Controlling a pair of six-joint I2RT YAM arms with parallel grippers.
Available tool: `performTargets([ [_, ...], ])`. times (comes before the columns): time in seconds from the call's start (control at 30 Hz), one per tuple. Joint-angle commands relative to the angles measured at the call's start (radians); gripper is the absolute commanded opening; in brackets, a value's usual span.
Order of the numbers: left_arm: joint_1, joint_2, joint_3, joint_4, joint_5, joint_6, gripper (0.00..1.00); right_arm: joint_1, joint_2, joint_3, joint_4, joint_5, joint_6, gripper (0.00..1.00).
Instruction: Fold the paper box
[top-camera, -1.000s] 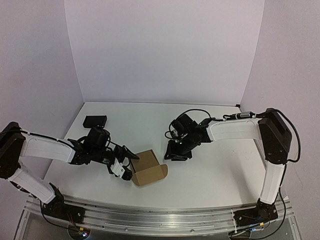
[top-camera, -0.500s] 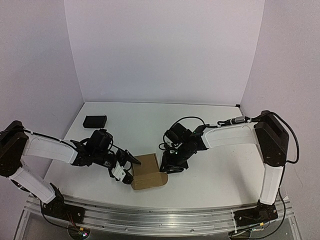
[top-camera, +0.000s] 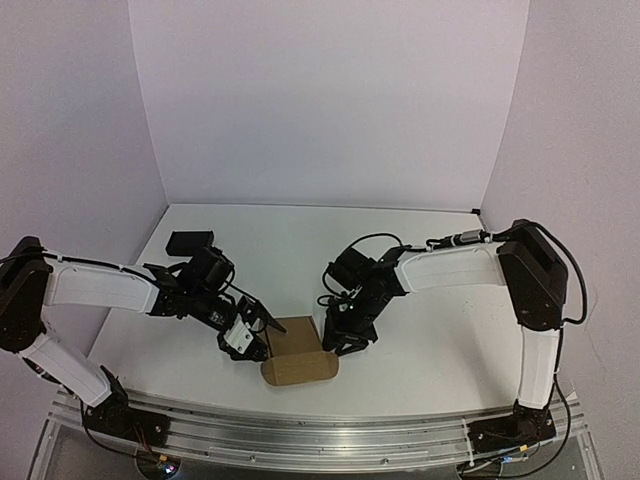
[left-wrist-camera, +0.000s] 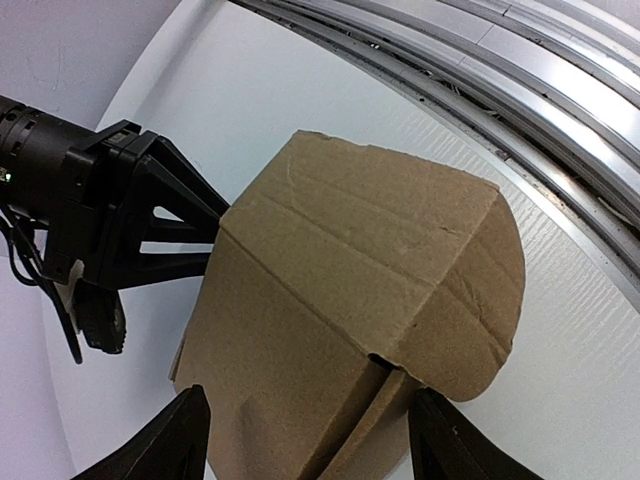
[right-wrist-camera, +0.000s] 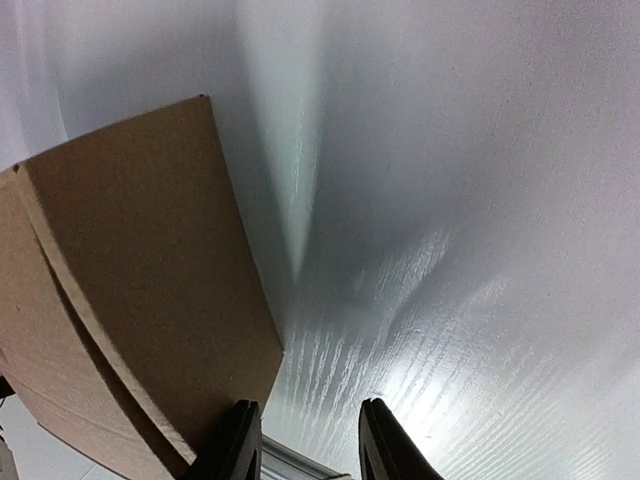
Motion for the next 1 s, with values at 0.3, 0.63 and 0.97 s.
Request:
performTargets([
  [0.3, -0.031, 0.132, 0.078, -0.04, -0.058, -0.084, 0.71, 0.044, 0.114, 0.24, -0.176, -0.035, -0.064, 0.38],
  [0.63, 0.054, 0.104, 0.114, -0.121, -0.074, -0.05, 0.71, 0.005, 0.032, 0.176, -0.227, 0.08, -0.103, 0.44],
  [0.97, 0.111, 0.056, 0.124, -0.226, -0.077, 0.024, 0.74, -0.022, -0.029, 0.164, -0.386, 0.239, -0.151, 0.48],
])
